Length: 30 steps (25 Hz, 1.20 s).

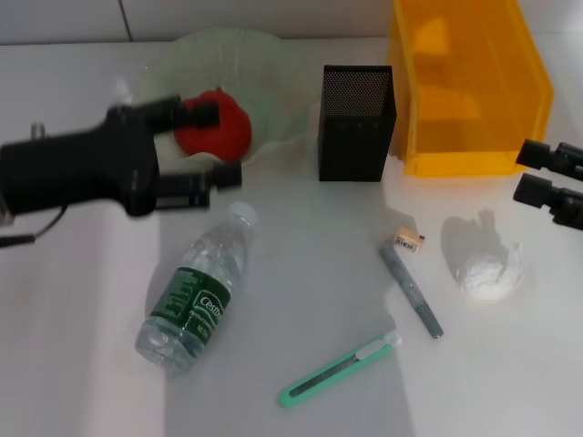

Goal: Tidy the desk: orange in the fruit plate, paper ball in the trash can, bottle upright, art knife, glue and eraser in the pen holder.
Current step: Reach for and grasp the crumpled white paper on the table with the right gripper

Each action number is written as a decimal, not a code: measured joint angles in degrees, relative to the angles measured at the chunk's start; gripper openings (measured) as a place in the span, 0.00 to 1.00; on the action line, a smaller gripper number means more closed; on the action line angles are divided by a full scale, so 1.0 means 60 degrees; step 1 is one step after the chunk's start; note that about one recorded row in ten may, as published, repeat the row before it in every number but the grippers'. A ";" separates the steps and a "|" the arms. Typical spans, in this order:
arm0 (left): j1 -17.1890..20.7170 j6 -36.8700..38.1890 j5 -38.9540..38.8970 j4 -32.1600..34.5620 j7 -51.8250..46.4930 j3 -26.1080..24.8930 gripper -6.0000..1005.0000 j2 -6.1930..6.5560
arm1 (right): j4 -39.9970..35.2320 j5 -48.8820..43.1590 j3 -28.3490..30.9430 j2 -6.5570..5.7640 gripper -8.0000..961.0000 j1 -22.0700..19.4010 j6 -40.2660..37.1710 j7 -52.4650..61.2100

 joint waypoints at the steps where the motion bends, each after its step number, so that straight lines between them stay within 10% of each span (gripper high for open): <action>1: 0.0021 0.0224 0.0227 0.0007 0.0009 -0.0014 0.84 0.0017 | -0.0852 -0.0154 0.0012 -0.0021 0.75 0.0009 -0.0052 0.0749; 8: 0.0280 0.0877 0.1421 0.0025 0.0034 -0.0103 0.84 -0.0007 | -0.7223 -0.2507 -0.0141 -0.0348 0.75 0.1129 -0.1533 0.6206; 13: 0.0335 0.0817 0.1463 0.0019 -0.0014 -0.0110 0.83 -0.0015 | -1.0020 -0.5371 -0.2117 -0.0514 0.75 0.2343 -0.2429 0.8612; 21: 0.0262 0.0579 0.1486 -0.0048 -0.0043 -0.0059 0.83 -0.0049 | -0.8320 -0.8820 -0.5277 0.0358 0.75 0.2773 -0.0915 0.8085; 30: 0.0121 0.0351 0.1729 -0.0067 -0.0080 -0.0043 0.83 -0.0169 | -0.6594 -0.9250 -0.6742 0.0408 0.75 0.2888 0.1089 0.8078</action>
